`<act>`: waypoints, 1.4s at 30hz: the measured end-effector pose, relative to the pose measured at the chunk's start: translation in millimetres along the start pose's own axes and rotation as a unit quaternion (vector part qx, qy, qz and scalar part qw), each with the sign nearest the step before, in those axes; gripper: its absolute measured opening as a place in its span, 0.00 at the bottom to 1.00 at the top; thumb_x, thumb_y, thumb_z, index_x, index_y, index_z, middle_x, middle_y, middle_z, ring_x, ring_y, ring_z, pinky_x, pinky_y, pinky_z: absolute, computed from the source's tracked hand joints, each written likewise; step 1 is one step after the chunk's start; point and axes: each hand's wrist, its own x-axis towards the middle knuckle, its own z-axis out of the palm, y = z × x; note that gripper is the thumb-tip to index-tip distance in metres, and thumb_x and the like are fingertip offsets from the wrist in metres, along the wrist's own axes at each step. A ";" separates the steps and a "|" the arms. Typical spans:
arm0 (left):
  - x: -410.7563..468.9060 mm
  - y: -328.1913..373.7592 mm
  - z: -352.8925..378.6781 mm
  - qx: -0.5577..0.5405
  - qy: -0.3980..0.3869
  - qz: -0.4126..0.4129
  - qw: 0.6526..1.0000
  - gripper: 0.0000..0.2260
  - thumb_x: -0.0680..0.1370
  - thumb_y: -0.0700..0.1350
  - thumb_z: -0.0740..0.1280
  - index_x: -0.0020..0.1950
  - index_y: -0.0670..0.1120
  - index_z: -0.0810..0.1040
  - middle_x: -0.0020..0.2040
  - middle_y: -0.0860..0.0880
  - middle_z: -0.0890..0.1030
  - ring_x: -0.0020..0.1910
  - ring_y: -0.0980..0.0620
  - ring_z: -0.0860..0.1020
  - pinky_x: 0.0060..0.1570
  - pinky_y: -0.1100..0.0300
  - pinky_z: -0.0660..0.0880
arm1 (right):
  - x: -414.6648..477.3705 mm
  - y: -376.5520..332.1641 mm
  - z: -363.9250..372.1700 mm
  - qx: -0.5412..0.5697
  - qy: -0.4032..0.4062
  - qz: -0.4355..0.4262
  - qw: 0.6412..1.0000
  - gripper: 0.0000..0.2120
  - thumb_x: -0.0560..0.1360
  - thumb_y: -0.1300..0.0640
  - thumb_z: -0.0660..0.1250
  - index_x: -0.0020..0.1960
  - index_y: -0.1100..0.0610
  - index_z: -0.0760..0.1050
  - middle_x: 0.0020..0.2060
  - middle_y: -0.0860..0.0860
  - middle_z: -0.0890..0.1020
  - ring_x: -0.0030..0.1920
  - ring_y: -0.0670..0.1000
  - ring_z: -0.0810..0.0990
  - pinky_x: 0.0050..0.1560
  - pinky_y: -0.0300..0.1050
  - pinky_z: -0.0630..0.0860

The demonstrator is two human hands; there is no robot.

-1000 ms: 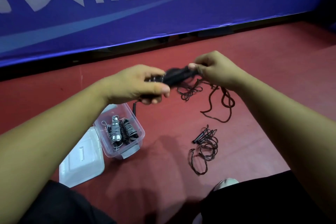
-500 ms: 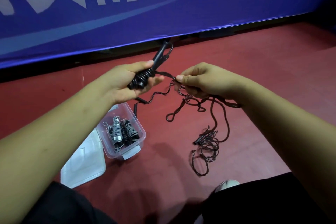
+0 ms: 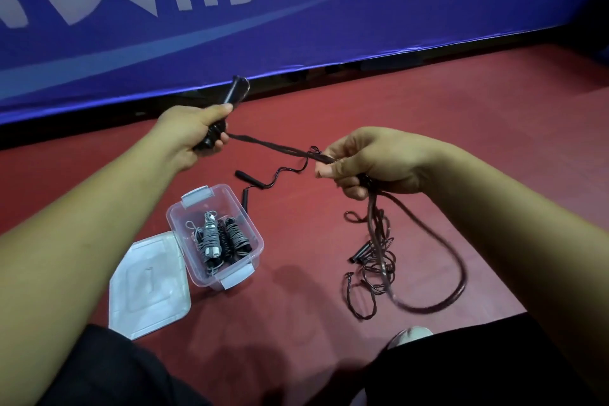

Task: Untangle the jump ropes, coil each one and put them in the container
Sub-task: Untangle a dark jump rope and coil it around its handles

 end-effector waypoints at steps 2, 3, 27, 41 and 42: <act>7.5 -7.9 -2.5 0.071 0.030 -0.003 0.997 0.14 0.76 0.49 0.73 0.52 0.41 0.74 0.37 0.41 0.77 0.21 0.55 0.75 0.21 0.66 0.72 | 1.8 1.6 2.9 0.002 0.009 -0.019 1.000 0.07 0.80 0.66 0.63 0.56 0.64 0.77 0.29 0.53 0.71 0.29 0.50 0.75 0.35 0.44 0.69; 10.3 -10.7 -3.3 0.086 0.041 -0.004 0.995 0.18 0.76 0.49 0.73 0.56 0.40 0.73 0.39 0.39 0.77 0.20 0.55 0.75 0.21 0.66 0.73 | 2.8 2.8 4.3 0.012 0.006 -0.021 1.000 0.10 0.80 0.68 0.62 0.59 0.64 0.77 0.30 0.53 0.72 0.31 0.50 0.76 0.34 0.43 0.71; -31.2 -37.4 32.4 0.626 -0.269 0.233 0.694 0.11 0.69 0.51 0.77 0.46 0.48 0.81 0.31 0.51 0.79 0.25 0.61 0.75 0.33 0.61 0.70 | 19.1 -1.2 -21.1 0.086 0.175 -0.096 0.976 0.12 0.82 0.59 0.63 0.40 0.60 0.73 0.29 0.51 0.61 0.25 0.46 0.57 0.27 0.41 0.51; -45.6 -12.2 22.3 0.266 -0.418 0.178 0.850 0.13 0.67 0.45 0.75 0.48 0.42 0.81 0.32 0.39 0.75 0.26 0.48 0.72 0.26 0.61 0.70 | 21.0 35.3 -32.1 -0.191 0.204 -0.054 0.959 0.10 0.81 0.61 0.65 0.41 0.56 0.80 0.30 0.48 0.78 0.32 0.48 0.76 0.35 0.41 0.74; -42.9 -9.4 22.3 0.170 -0.385 0.162 0.893 0.13 0.66 0.46 0.74 0.47 0.41 0.79 0.33 0.39 0.75 0.25 0.49 0.71 0.25 0.62 0.67 | 22.3 33.9 -28.2 -0.174 0.191 -0.063 0.964 0.12 0.81 0.60 0.65 0.40 0.54 0.79 0.30 0.49 0.78 0.31 0.47 0.76 0.35 0.39 0.73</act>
